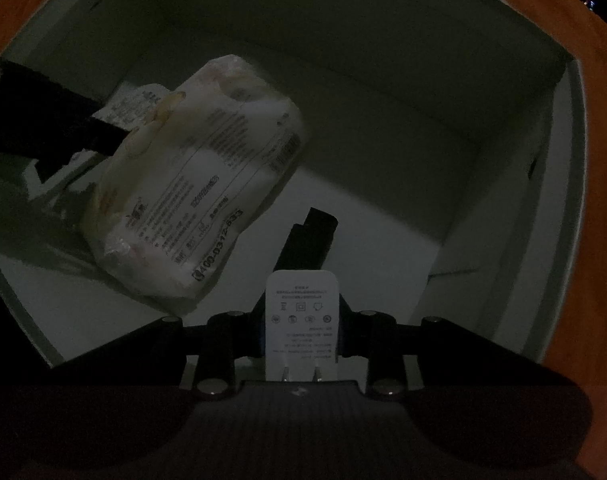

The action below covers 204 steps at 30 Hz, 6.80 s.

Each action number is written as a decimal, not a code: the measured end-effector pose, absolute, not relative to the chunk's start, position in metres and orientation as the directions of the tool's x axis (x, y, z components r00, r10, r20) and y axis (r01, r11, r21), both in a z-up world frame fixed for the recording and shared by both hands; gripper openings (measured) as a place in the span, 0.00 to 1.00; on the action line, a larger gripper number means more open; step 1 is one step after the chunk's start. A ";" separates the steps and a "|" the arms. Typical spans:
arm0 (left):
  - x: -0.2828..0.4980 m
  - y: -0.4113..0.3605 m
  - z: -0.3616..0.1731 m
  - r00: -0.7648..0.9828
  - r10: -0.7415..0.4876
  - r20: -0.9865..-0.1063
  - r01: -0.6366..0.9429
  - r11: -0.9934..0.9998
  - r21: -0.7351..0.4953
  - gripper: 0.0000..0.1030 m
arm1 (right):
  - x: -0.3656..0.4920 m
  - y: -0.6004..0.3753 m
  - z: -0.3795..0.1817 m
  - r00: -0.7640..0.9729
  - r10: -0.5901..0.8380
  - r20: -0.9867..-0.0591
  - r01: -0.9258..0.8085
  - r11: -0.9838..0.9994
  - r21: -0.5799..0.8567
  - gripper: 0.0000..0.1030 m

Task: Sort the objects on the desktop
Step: 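Lower the remote and charger into the box with both grippers, then open both grippers to release the remote and charger in the box, then reach the left gripper to the small white vial while the right reaches to the figurine, then grasp the small white vial with the left gripper while the right grasps the dark figurine, then lift the vial with the left gripper while the right gripper lifts the figurine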

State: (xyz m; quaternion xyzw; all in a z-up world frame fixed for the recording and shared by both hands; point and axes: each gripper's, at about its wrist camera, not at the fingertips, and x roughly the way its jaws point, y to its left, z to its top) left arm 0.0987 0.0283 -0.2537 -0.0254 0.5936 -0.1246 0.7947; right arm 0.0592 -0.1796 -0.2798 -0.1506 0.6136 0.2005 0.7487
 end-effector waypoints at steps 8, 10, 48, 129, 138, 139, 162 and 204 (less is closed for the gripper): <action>0.099 0.028 -0.256 0.260 -0.224 -0.939 0.162 0.969 -0.187 0.39 | 0.069 -0.164 -0.264 0.275 0.074 -0.959 -0.589 0.801 -0.107 0.31; 0.099 0.027 -0.256 0.260 -0.223 -0.940 0.161 0.969 -0.185 0.39 | 0.078 -0.165 -0.263 0.289 0.067 -0.955 -0.578 0.808 -0.118 0.31; 0.110 0.019 -0.260 0.242 -0.223 -0.944 0.144 0.971 -0.192 0.49 | 0.129 -0.166 -0.250 0.290 0.132 -0.948 -0.471 0.882 -0.022 0.49; 0.313 -0.040 -0.252 0.292 -0.148 -0.945 0.220 0.972 -0.084 0.24 | 0.329 -0.168 -0.261 0.276 0.152 -0.949 0.119 0.974 0.191 0.43; 0.299 -0.017 -0.246 0.273 -0.183 -0.945 0.203 0.971 -0.130 0.23 | 0.321 -0.183 -0.259 0.279 0.174 -0.944 0.104 0.972 0.210 0.42; 0.299 -0.014 -0.245 0.265 -0.179 -0.947 0.201 0.971 -0.128 0.22 | 0.321 -0.186 -0.258 0.275 0.174 -0.946 0.101 0.973 0.209 0.42; 0.321 -0.015 -0.247 0.262 -0.208 -0.942 0.175 0.971 -0.165 0.35 | 0.326 -0.175 -0.270 0.249 0.176 -0.952 0.144 0.966 0.216 0.62; 0.328 -0.001 -0.259 0.268 -0.281 -0.922 0.181 0.954 -0.238 0.22 | 0.325 -0.163 -0.275 0.292 0.139 -0.946 0.042 0.987 0.158 0.44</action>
